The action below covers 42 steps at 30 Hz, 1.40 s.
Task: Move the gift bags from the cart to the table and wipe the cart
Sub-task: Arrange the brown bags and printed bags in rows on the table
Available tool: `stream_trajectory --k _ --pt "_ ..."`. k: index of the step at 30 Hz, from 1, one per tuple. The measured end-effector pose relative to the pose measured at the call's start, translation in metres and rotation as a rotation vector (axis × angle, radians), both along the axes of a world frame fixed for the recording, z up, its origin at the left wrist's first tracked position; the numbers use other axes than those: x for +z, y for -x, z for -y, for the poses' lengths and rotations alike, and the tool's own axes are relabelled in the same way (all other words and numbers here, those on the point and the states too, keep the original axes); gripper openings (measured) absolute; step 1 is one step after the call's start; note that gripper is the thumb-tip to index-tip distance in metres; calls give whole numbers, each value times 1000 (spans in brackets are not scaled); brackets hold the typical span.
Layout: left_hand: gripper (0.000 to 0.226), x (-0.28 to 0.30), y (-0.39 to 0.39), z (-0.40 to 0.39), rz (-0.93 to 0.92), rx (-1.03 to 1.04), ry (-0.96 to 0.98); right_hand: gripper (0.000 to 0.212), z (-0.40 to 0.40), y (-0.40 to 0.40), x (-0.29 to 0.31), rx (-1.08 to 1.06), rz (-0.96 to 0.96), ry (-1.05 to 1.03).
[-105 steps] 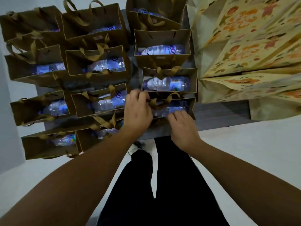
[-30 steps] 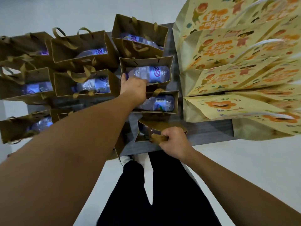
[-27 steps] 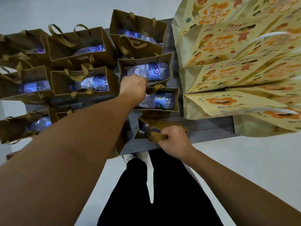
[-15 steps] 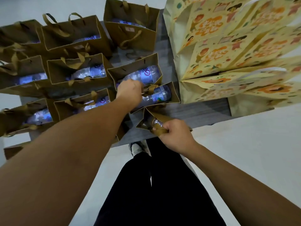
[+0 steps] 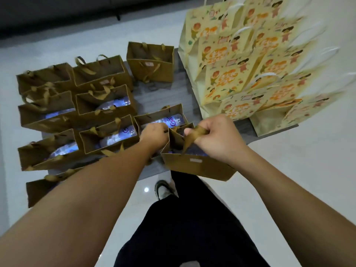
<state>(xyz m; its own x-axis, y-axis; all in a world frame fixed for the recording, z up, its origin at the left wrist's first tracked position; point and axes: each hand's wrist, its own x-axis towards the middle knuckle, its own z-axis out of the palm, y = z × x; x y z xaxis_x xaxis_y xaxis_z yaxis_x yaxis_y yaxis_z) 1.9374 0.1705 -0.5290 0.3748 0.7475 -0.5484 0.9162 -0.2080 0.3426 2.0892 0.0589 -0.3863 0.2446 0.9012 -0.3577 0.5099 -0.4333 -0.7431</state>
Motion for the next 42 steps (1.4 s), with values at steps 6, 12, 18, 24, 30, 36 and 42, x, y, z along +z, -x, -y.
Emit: stream_trajectory --k 6,12,18,24,30,36,42 --pt "27 67 4 -48 555 804 501 53 -76 1 56 60 55 -194" --pt "71 88 11 -104 745 1069 540 52 -164 -5 51 134 88 -250" --pt "54 69 -3 -146 698 1160 442 46 -241 -12 -8 234 145 -107" --pt "38 26 -11 -165 481 1046 373 40 -281 -12 -82 422 199 85" --pt "39 -1 -13 -176 261 831 326 23 -294 -16 -124 510 100 210" --pt "37 -20 -18 -175 181 595 147 78 -358 -45 -128 342 25 203" --pt "36 -36 -21 -179 166 624 30 73 -386 -58 -199 -386 212 381"
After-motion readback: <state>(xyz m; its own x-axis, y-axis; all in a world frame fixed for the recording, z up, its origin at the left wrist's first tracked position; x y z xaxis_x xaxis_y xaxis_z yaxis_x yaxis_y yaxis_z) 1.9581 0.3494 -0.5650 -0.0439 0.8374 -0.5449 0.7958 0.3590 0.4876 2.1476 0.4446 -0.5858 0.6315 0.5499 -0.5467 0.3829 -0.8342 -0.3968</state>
